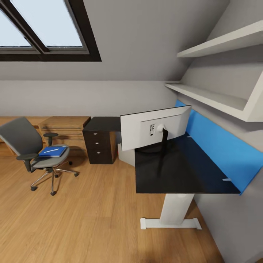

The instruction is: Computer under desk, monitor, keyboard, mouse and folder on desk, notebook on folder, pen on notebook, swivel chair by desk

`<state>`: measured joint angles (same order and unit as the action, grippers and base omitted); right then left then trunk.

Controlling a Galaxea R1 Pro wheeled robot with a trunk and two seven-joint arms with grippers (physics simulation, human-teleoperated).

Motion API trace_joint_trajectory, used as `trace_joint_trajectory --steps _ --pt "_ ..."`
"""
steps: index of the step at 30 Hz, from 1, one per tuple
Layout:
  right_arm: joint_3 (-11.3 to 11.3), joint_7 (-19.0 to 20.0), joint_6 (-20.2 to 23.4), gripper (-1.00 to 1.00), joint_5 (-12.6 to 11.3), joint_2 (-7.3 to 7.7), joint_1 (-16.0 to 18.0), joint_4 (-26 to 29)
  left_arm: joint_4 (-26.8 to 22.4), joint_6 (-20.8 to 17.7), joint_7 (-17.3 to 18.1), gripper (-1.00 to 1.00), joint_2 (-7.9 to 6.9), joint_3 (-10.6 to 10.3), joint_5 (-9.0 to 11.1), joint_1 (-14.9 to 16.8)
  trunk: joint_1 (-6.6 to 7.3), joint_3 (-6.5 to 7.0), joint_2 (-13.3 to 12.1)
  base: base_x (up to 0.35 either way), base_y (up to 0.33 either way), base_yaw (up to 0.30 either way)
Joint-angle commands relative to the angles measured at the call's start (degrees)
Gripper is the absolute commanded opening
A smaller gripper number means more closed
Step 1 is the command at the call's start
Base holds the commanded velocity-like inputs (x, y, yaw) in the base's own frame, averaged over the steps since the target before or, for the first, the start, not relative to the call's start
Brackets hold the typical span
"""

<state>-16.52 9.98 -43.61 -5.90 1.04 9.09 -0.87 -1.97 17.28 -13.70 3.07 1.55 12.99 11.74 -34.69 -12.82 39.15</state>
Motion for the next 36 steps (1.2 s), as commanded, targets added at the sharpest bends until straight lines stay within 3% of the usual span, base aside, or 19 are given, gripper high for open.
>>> trace_joint_trajectory --steps 1,11,15,21,24,25,26,27,28,29,32,33,35,36 --pt "-0.1 0.59 -0.16 1.0 -0.6 0.01 0.06 -0.09 0.03 0.21 -0.07 1.0 0.02 0.12 0.11 0.04 0.21 0.1 -0.35 0.0 0.0 0.0" --pt "-0.11 0.57 -0.28 1.0 -0.78 0.11 0.06 0.39 -0.37 -0.27 -0.09 1.0 -0.4 -0.04 0.11 0.04 2.41 1.9 -4.36 0.0 0.0 0.0" --pt "-0.32 0.53 -0.52 1.0 -1.08 0.13 0.06 1.91 -2.71 -0.42 -0.04 1.0 -0.25 -0.13 0.04 0.04 3.29 2.62 -5.96 0.0 0.0 0.0" --pt "-0.44 0.38 -0.8 1.0 -1.33 0.03 0.06 12.59 -9.31 -2.35 -0.05 1.0 -0.02 -0.22 -0.17 0.04 4.61 3.69 -8.37 0.0 0.0 0.0" --pt "-0.51 -1.12 1.45 1.0 -1.38 0.02 0.06 22.85 -18.15 -9.63 -0.2 1.0 0.57 -0.35 -0.27 0.04 5.27 4.23 -9.57 0.0 0.0 0.0" --pt "-0.52 -3.52 4.77 1.0 -1.37 0.0 0.07 28.51 -23.1 -14.06 -0.29 1.0 0.68 -0.38 -0.29 0.04 5.48 4.41 -9.97 0.0 0.0 0.0" --pt "-0.5 -4.54 6.28 1.0 -1.35 -0.02 0.07 30.68 -24.83 -15.63 -0.32 1.0 0.7 -0.38 -0.28 0.04 5.7 4.59 -10.38 0.0 0.0 0.0" --pt "-0.34 -8.92 14.22 1.0 -1.24 -0.05 0.07 40.02 -32.05 -22.04 -0.42 1.0 0.81 -0.4 -0.26 0.04 5.92 4.77 -10.78 0.0 0.0 0.0" --pt "-0.22 -10.92 19.0 1.0 -1.17 -0.06 0.06 44.77 -35.63 -24.95 -0.49 1.0 0.98 -0.4 -0.27 0.04 6.14 4.95 -11.18 0.0 0.0 0.0" --pt "-0.18 -11.81 21.49 1.0 -1.14 -0.04 0.08 47.1 -37.36 -26.3 -0.52 1.0 1.14 -0.42 -0.28 0.04 6.36 5.13 -11.58 0.0 0.0 0.0" --pt "0.02 -15.52 39.41 1.0 -1.03 0.05 1.14 59.23 -45.14 -34.42 -0.62 1.0 2.42 -0.5 -0.39 0.2 7.02 5.67 -12.78 0.0 0.0 0.0" --pt "0.03 -15.75 41.4 1.0 -1.0 0.06 1.78 60.04 -45.58 -35.45 -0.64 1.0 2.5 -0.51 -0.39 0.45 7.24 5.85 -13.18 0.0 0.0 0.0" --pt "0.06 -16.28 47.3 1.0 -0.82 0.08 6.66 61.52 -46.62 -38.78 -0.7 1.0 2.74 -0.5 -0.39 2.67 7.68 6.21 -13.99 0.0 0.0 0.0" --pt "0.08 -16.53 50.71 1.0 -0.71 0.11 14.75 57.6 -47.1 -40.68 -0.76 1.0 3.2 -0.5 -0.32 5.83 7.9 6.39 -14.39 0.0 0.0 0.0"
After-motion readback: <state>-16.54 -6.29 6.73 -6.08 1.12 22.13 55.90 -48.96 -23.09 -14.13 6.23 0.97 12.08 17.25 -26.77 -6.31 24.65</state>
